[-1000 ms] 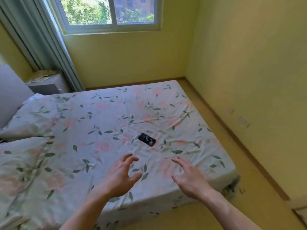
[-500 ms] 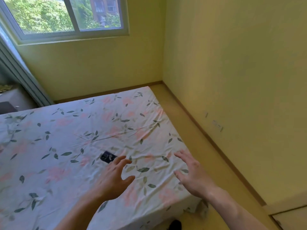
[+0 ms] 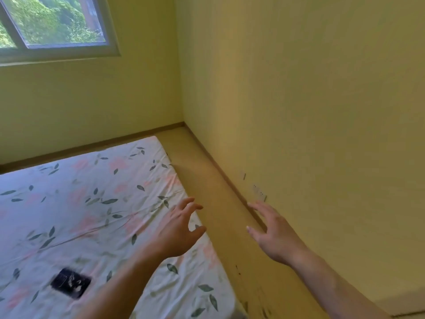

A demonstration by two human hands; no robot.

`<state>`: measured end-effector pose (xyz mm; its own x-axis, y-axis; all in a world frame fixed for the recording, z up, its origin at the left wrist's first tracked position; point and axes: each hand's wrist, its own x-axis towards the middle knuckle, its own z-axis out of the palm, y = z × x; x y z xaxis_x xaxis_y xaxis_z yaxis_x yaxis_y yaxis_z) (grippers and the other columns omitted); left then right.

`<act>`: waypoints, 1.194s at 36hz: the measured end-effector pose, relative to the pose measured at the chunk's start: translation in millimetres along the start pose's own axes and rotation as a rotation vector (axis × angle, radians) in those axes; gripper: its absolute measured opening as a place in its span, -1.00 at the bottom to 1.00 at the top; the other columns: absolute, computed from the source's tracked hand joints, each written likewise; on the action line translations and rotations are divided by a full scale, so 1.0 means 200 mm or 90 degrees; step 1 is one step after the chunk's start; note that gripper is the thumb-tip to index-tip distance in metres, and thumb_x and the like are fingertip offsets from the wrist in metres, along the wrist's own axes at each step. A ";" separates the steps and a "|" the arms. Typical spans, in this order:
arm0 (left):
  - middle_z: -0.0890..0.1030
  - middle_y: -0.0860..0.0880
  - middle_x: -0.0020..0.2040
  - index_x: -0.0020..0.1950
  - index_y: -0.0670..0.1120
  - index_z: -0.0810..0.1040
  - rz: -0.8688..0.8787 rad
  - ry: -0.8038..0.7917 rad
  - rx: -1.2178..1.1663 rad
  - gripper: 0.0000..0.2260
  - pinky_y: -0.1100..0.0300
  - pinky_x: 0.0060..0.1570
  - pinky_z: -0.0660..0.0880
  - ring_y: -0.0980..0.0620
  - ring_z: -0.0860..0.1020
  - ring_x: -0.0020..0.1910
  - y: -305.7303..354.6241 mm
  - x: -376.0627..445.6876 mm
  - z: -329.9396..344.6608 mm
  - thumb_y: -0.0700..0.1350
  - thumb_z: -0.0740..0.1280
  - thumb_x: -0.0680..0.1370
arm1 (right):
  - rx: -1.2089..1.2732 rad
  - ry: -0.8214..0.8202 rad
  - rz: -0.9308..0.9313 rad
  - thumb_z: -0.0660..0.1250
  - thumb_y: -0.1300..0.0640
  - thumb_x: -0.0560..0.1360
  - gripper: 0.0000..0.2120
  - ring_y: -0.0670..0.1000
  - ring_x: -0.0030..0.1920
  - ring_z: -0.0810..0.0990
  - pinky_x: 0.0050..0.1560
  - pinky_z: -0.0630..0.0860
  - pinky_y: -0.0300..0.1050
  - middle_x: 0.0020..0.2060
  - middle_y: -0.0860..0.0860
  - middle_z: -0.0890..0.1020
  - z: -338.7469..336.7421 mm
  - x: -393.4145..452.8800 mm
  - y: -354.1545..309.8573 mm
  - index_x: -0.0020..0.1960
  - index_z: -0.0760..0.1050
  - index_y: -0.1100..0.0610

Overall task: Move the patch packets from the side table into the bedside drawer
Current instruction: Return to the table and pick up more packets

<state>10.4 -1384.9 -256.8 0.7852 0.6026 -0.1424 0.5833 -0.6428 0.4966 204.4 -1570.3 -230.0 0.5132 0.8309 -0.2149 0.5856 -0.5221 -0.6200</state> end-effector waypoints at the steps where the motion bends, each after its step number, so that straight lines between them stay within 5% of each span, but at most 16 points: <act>1: 0.17 0.14 0.57 0.46 0.17 0.33 -0.004 0.004 -0.002 -0.50 0.09 0.49 0.23 0.05 0.26 0.52 0.03 0.07 0.01 0.23 0.31 0.56 | 0.000 0.000 -0.007 0.33 -0.05 0.59 -0.45 -0.12 0.55 0.16 0.50 0.15 -0.17 0.56 -0.19 0.17 -0.05 0.09 0.04 0.53 0.23 -0.17; 20: 0.11 0.19 0.58 0.45 0.24 0.30 -0.233 0.110 -0.051 -0.51 0.06 0.51 0.22 0.07 0.22 0.53 0.60 1.21 0.20 0.25 0.31 0.55 | -0.074 -0.144 -0.201 0.38 -0.01 0.55 -0.41 -0.16 0.53 0.19 0.48 0.06 -0.31 0.55 -0.14 0.22 -0.86 1.48 0.61 0.53 0.27 -0.12; 28: 0.14 0.20 0.57 0.42 0.23 0.34 -0.378 0.240 -0.068 -0.54 0.01 0.49 0.28 0.09 0.27 0.49 0.48 1.29 -0.02 0.23 0.33 0.55 | -0.058 -0.242 -0.354 0.39 -0.05 0.53 -0.40 -0.11 0.53 0.21 0.55 0.19 -0.01 0.55 -0.13 0.26 -0.72 2.03 0.17 0.52 0.28 -0.12; 43: 0.19 0.20 0.55 0.42 0.21 0.36 -0.450 0.323 -0.087 -0.54 0.07 0.49 0.26 0.08 0.27 0.50 -0.36 2.04 -0.66 0.18 0.35 0.54 | -0.063 -0.278 -0.452 0.39 -0.06 0.54 -0.38 -0.22 0.51 0.16 0.51 0.11 -0.17 0.54 -0.23 0.21 -0.52 3.16 -0.55 0.54 0.24 -0.15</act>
<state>261.0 -1029.7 -237.2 0.0430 0.9964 -0.0734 0.8427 0.0033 0.5384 528.8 -1006.9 -219.6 -0.2750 0.9577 -0.0846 0.7407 0.1549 -0.6538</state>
